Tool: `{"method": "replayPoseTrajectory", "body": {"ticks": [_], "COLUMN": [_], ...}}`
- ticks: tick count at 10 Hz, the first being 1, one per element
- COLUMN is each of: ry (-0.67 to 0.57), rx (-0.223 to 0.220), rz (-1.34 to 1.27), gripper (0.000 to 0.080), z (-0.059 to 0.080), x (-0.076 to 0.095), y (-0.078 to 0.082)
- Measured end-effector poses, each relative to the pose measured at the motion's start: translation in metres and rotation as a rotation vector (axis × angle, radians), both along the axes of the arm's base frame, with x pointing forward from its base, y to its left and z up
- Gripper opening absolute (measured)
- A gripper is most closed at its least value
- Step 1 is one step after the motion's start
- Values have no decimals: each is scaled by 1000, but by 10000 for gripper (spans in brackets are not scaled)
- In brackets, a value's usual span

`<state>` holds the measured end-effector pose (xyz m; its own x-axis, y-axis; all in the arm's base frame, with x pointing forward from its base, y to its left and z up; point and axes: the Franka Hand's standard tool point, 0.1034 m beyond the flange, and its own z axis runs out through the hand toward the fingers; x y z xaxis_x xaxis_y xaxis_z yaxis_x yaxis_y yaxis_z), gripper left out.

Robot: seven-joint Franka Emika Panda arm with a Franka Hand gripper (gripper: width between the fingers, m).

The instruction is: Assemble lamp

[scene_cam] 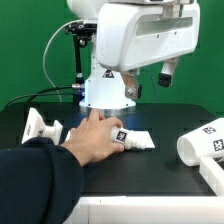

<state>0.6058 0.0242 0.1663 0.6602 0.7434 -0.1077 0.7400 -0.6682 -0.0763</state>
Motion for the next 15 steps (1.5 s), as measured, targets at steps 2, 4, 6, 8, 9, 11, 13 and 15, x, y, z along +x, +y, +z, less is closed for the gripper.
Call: {"method": "replayPoseTrajectory", "body": {"ticks": [2, 4, 6, 8, 9, 11, 13, 15], "ry": [-1, -2, -65, -103, -95, -109, -106, -142], "rx": [0, 0, 10, 22, 28, 31, 31, 14], "rz": [0, 0, 124, 258, 248, 268, 268, 372], "gripper": [700, 700, 700, 700, 700, 700, 700, 700], "z": [0, 0, 0, 1, -2, 1, 0, -7], "x": [1, 1, -11, -48, -57, -54, -55, -59], "y": [0, 0, -16, -49, -59, -63, -63, -69]}}
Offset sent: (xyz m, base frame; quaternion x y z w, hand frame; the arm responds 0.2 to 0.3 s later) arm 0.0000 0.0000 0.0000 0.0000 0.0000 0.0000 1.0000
